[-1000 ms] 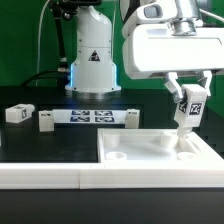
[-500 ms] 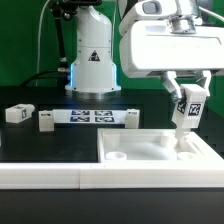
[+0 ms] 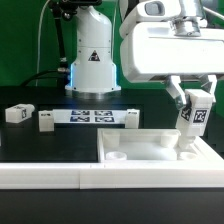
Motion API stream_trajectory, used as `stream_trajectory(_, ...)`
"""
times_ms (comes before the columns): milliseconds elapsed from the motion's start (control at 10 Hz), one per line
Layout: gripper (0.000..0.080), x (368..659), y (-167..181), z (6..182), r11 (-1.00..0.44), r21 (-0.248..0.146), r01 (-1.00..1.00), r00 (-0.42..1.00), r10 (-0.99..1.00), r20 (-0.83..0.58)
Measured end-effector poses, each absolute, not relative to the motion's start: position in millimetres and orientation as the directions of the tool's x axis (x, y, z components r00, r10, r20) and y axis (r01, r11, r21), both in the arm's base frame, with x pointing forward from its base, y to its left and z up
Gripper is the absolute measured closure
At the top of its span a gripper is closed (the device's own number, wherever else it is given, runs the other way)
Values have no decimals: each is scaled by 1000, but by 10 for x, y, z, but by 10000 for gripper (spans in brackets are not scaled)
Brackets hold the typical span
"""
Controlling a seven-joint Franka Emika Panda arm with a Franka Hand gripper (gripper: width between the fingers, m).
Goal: Assemble one leg
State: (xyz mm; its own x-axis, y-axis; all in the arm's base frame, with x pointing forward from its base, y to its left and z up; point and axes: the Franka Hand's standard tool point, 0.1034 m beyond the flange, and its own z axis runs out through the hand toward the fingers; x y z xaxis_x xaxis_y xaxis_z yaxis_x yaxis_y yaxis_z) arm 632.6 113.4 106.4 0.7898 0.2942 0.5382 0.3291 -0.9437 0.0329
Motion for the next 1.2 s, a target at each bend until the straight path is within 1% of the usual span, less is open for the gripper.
stream_trajectory(400,507,6262,1205,893,-942,25,334,793,296,532)
stream_trajectory(700,507,6238,1218,838,-941,23,337,796,298,527)
stream_trajectory(1200,507,6192,1163,762,-947,31,321,772,281,570)
